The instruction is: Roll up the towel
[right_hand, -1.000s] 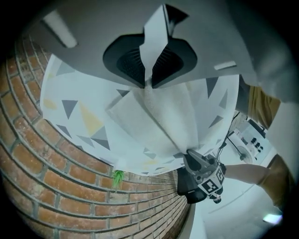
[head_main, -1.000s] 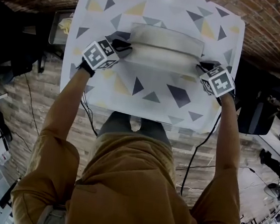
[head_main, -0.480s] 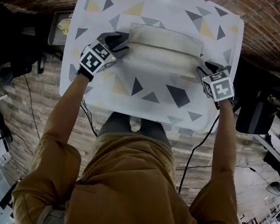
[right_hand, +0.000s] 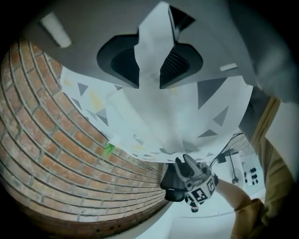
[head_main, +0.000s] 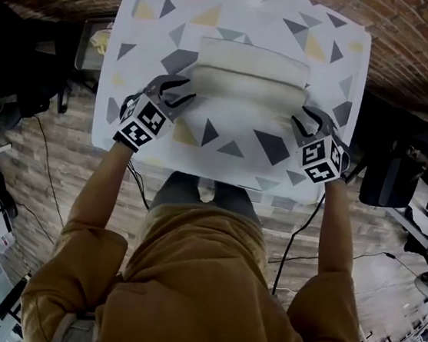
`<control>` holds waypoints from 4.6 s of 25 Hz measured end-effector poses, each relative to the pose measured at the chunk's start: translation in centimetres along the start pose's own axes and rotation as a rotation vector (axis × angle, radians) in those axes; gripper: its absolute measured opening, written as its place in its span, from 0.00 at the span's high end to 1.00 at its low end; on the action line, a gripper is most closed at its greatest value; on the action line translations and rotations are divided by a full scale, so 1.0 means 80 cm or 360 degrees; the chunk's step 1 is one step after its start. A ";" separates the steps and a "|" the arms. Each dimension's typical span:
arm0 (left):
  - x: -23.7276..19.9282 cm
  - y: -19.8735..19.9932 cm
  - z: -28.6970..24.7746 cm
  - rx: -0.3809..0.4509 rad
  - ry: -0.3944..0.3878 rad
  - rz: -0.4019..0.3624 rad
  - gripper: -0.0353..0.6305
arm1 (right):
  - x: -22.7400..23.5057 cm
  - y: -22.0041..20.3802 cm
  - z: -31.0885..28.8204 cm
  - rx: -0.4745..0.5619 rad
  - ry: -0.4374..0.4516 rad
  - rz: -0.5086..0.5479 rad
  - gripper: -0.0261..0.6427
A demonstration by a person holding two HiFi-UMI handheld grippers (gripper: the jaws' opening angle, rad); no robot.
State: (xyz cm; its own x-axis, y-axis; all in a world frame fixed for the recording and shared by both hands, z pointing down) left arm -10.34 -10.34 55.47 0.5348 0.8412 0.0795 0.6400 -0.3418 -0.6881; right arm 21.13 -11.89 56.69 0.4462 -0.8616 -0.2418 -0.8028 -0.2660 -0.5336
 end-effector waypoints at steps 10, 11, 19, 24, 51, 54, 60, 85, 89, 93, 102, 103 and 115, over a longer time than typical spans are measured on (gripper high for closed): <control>0.031 -0.020 -0.030 -0.0170 -0.0105 -0.0292 0.67 | -0.022 -0.005 -0.021 -0.0094 -0.0022 0.0244 0.76; 0.029 -0.021 -0.032 -0.0176 -0.0107 -0.0294 0.67 | -0.022 -0.006 -0.022 -0.0101 -0.0022 0.0254 0.76; 0.020 -0.026 -0.043 -0.0207 -0.0135 -0.0289 0.77 | -0.022 -0.006 -0.025 -0.0100 0.0015 0.0248 0.82; 0.020 -0.024 -0.041 -0.0193 -0.0138 -0.0287 0.81 | -0.025 -0.007 -0.024 -0.0065 -0.0011 0.0236 0.91; -0.099 0.040 -0.039 -0.0044 -0.0385 0.0129 0.82 | 0.096 0.056 -0.022 -0.0035 0.0360 -0.0373 0.92; -0.111 0.043 -0.049 -0.0050 -0.0377 0.0129 0.82 | 0.105 0.056 -0.029 -0.0049 0.0350 -0.0411 0.92; -0.129 0.047 -0.067 -0.0055 -0.0334 0.0150 0.82 | 0.115 0.054 -0.041 -0.0073 0.0313 -0.0474 0.92; -0.132 0.037 -0.098 -0.0103 -0.0143 0.0019 0.82 | 0.113 0.048 -0.072 -0.0172 0.0047 -0.0324 0.91; -0.133 0.034 -0.102 -0.0078 -0.0123 0.0032 0.82 | 0.111 0.047 -0.077 -0.0179 -0.0014 -0.0288 0.91; -0.132 0.034 -0.105 -0.0076 -0.0093 -0.0001 0.82 | 0.108 0.048 -0.079 -0.0188 -0.0065 -0.0240 0.91; -0.133 0.031 -0.106 -0.0052 -0.0052 0.0058 0.82 | 0.100 0.041 -0.087 -0.0210 -0.0147 -0.0214 0.91; -0.133 0.031 -0.106 -0.0055 -0.0048 0.0067 0.82 | 0.100 0.041 -0.087 -0.0204 -0.0159 -0.0216 0.91; -0.129 0.032 -0.107 -0.0073 0.0060 0.0096 0.82 | 0.098 0.039 -0.086 -0.0168 -0.0271 -0.0291 0.91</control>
State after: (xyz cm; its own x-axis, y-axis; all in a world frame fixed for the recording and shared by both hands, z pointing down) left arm -9.52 -23.51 59.06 0.5928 0.8026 0.0666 0.6303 -0.4108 -0.6587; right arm 19.37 -22.43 58.72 0.6405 -0.7124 -0.2867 -0.7356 -0.4619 -0.4955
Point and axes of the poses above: the fingertips, and each gripper's own axes: z backward along the fingers, x to its right, y out of its top, the point moved 5 cm from there along z, backward along the fingers, and after that the axes turned 2 degrees about -y, right-handed, at the moved point
